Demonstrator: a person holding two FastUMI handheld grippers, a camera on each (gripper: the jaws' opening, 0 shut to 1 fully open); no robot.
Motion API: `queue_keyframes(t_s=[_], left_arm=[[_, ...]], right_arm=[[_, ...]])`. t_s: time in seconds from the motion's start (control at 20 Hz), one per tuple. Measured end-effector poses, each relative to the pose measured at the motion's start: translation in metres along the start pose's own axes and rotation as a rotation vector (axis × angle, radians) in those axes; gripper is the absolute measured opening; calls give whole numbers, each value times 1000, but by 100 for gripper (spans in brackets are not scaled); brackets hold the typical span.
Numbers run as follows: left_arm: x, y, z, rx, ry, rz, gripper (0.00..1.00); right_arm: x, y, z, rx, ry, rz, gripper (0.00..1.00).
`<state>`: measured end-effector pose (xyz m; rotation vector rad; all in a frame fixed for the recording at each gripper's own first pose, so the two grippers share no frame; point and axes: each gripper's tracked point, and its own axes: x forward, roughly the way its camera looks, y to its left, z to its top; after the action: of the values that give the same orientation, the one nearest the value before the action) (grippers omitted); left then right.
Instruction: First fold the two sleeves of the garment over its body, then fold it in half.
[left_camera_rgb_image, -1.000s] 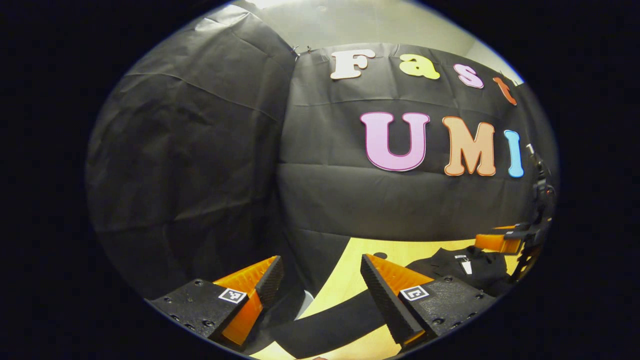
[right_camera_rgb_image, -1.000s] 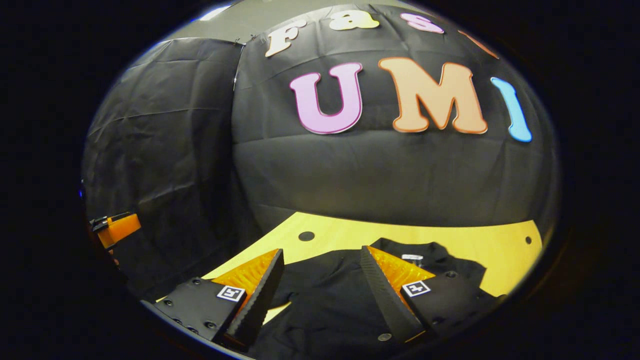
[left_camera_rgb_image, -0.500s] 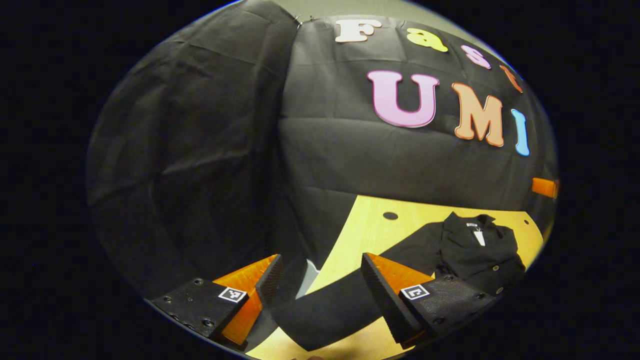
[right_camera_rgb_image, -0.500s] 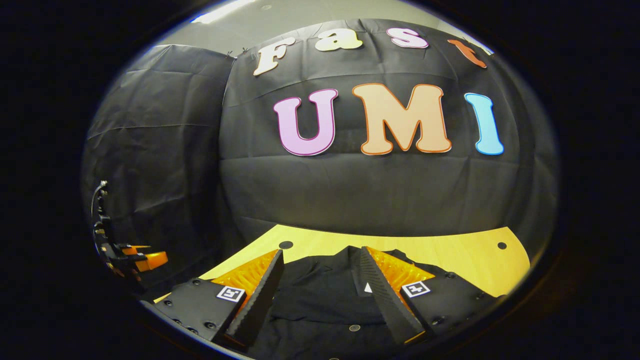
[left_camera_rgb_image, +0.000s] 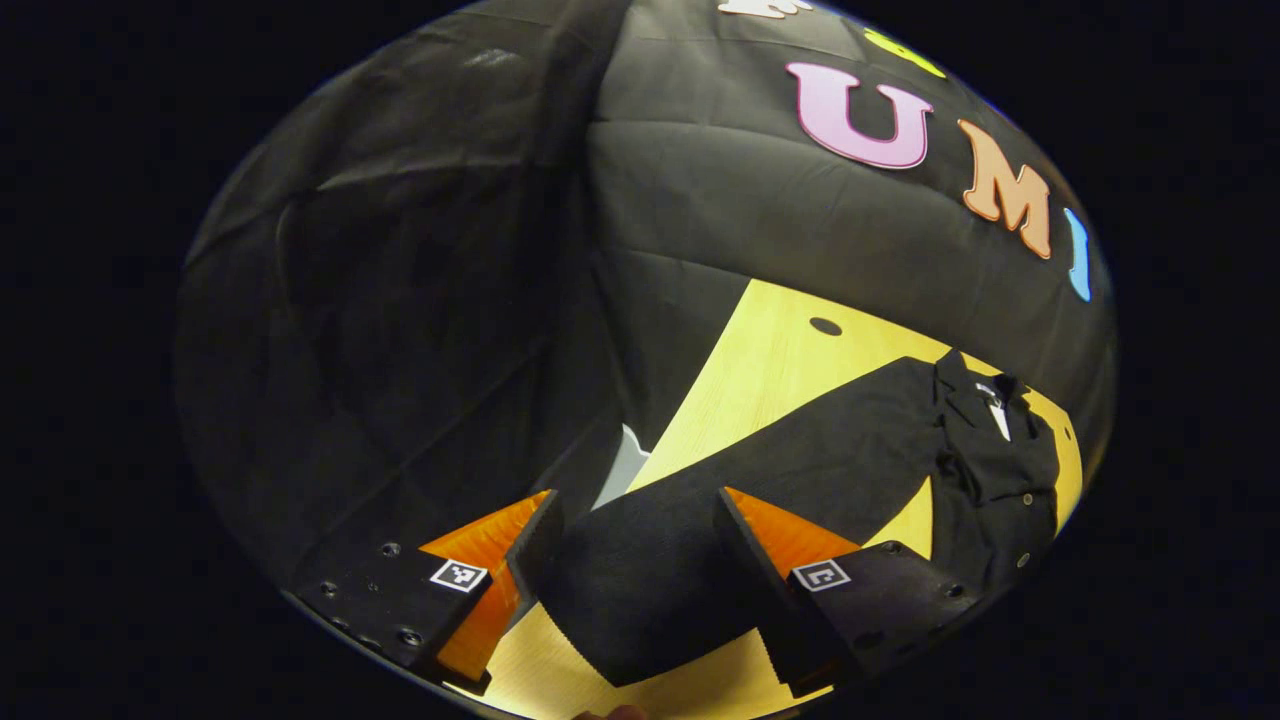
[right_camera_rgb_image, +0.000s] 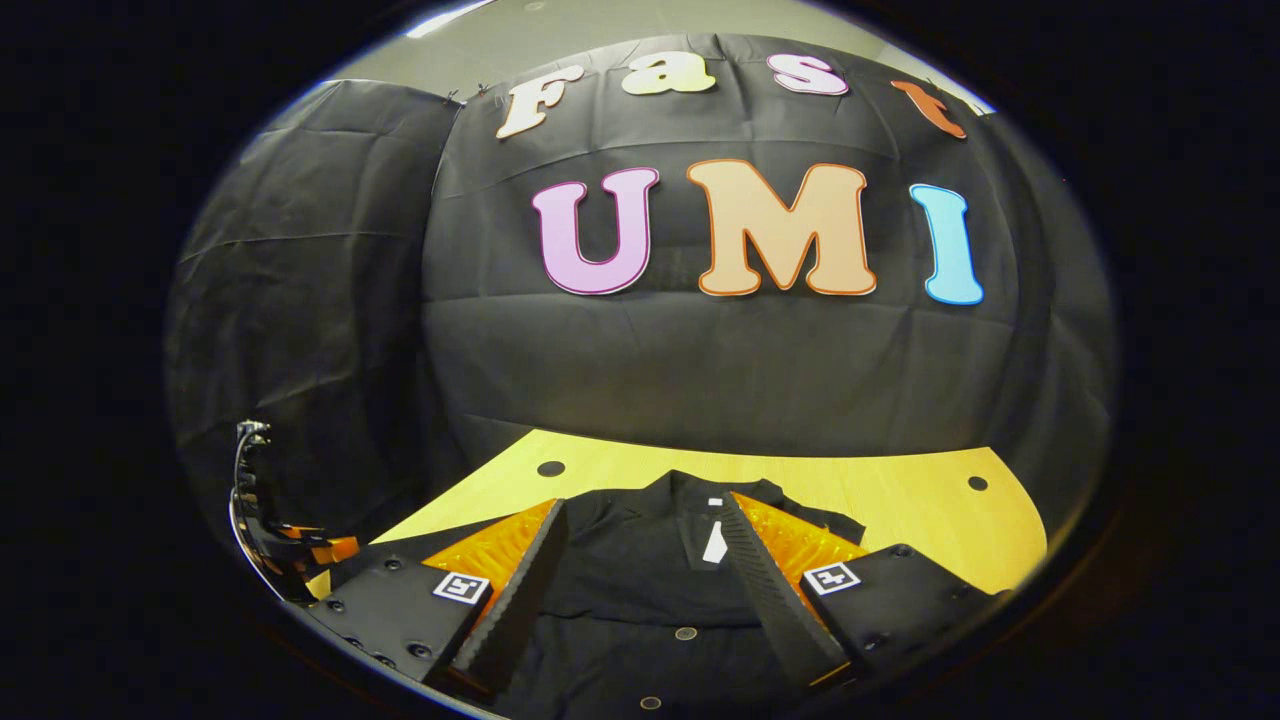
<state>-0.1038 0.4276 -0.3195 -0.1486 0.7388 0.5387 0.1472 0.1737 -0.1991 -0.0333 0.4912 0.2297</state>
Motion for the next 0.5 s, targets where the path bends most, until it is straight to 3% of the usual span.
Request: queue_keyframes(t_s=[0.2,0.25,0.3,0.35,0.5], left_arm=[[6,1,-18,-13,50,6,95],[6,1,-22,-12,64,8,95],[6,1,-26,-5,72,15,95],[8,1,-26,3,67,17,96],[6,-1,-26,-3,56,7,96]], right_arm=[[-7,-8,2,-13,-2,-24,93],[-8,-8,1,-14,-3,-27,98],[-9,-9,2,-16,-4,-29,93],[-11,-11,3,-19,-4,-31,98],[-14,-14,7,-29,-14,-37,93]])
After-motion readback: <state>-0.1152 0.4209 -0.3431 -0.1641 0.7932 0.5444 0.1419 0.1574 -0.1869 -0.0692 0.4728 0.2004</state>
